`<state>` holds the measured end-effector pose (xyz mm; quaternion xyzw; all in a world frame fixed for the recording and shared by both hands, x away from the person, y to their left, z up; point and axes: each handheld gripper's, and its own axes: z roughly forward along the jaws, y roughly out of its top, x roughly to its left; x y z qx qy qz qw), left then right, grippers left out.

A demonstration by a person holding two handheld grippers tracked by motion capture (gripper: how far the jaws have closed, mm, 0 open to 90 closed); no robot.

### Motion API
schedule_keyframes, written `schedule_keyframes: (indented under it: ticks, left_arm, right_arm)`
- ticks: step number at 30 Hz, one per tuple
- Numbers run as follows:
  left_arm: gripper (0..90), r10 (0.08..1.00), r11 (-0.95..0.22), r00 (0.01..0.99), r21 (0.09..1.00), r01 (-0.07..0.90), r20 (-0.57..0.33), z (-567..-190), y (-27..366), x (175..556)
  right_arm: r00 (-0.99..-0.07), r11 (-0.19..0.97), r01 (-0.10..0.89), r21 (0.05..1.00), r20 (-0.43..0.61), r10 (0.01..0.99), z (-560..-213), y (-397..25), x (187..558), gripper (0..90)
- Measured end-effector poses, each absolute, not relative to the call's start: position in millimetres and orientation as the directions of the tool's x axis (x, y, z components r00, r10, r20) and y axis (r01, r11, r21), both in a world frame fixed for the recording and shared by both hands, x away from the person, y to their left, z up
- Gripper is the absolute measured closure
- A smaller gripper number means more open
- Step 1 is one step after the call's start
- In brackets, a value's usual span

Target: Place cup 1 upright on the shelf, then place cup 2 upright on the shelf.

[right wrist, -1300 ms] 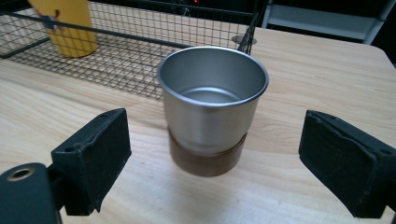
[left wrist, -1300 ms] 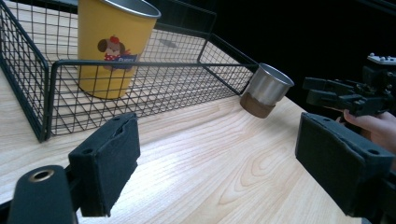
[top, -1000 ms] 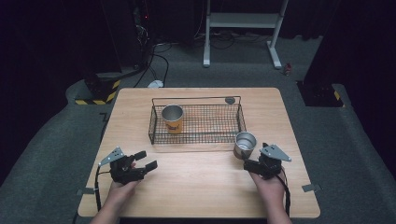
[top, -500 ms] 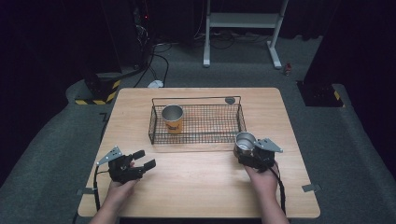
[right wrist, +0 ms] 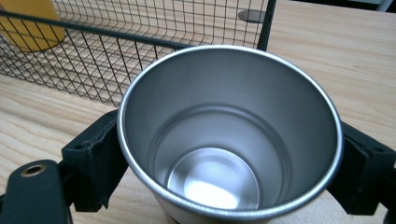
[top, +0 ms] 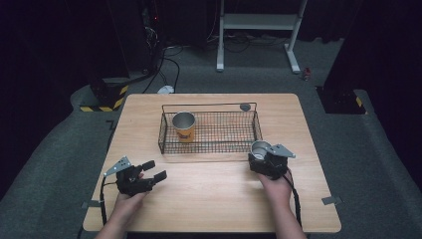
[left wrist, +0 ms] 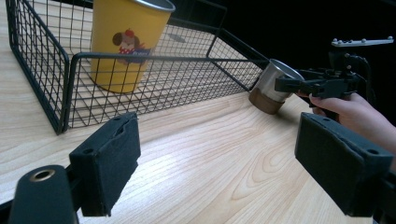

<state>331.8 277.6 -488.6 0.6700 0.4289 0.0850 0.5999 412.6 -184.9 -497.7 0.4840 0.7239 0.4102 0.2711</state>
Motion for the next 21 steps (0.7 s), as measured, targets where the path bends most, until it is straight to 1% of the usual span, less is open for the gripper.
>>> schedule_keyframes:
  ticks: [2, 5, 10, 17, 21]
  left_arm:
    - [14.7, 0.682, 0.078, 0.618, 0.880, 0.469, -0.391, -488.1, 276.9, 331.2]
    - [14.7, 0.693, 0.062, 0.614, 0.880, 0.471, -0.377, -489.0, 276.7, 331.6]
    - [14.8, 0.712, 0.026, 0.606, 0.877, 0.480, -0.354, -492.8, 276.1, 334.4]
    - [14.9, 0.753, -0.034, 0.588, 0.874, 0.485, -0.297, -497.5, 275.7, 335.8]
    - [15.0, 0.786, -0.088, 0.568, 0.866, 0.493, -0.243, -502.1, 274.6, 338.8]
  right_arm:
    - [-0.377, 0.200, 0.474, 0.857, -0.007, 0.926, -496.9, -184.4, 413.0, 12.4]
    - [-0.378, 0.193, 0.477, 0.857, 0.002, 0.926, -496.2, -185.6, 413.0, 15.0]
    - [-0.375, 0.184, 0.480, 0.858, 0.011, 0.927, -494.7, -185.6, 411.4, 16.3]
    - [-0.385, 0.193, 0.455, 0.869, -0.003, 0.923, -488.9, -185.5, 406.7, 17.9]
    - [-0.386, 0.198, 0.446, 0.873, -0.012, 0.922, -486.1, -186.2, 404.3, 18.0]
